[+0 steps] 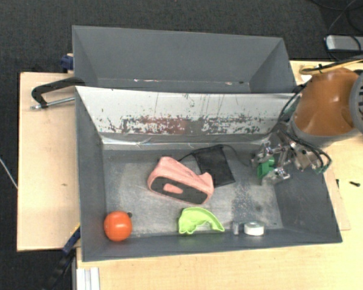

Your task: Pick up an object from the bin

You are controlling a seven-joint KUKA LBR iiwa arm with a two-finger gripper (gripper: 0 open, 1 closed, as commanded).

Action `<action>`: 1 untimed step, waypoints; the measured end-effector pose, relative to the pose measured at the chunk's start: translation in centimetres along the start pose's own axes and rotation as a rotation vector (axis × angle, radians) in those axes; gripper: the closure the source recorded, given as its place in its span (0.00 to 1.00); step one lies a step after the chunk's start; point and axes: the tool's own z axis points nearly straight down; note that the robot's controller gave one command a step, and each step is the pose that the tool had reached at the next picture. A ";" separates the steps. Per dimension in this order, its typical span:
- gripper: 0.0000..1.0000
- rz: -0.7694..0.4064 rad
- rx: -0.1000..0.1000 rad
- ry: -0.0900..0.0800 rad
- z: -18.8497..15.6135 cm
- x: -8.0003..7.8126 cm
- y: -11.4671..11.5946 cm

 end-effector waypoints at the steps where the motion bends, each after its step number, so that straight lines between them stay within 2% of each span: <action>1: 1.00 0.000 0.000 0.000 0.0 0.0 0.0</action>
Offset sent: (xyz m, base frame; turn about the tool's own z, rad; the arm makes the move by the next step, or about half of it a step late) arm -0.0108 -0.0047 0.1022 -0.0180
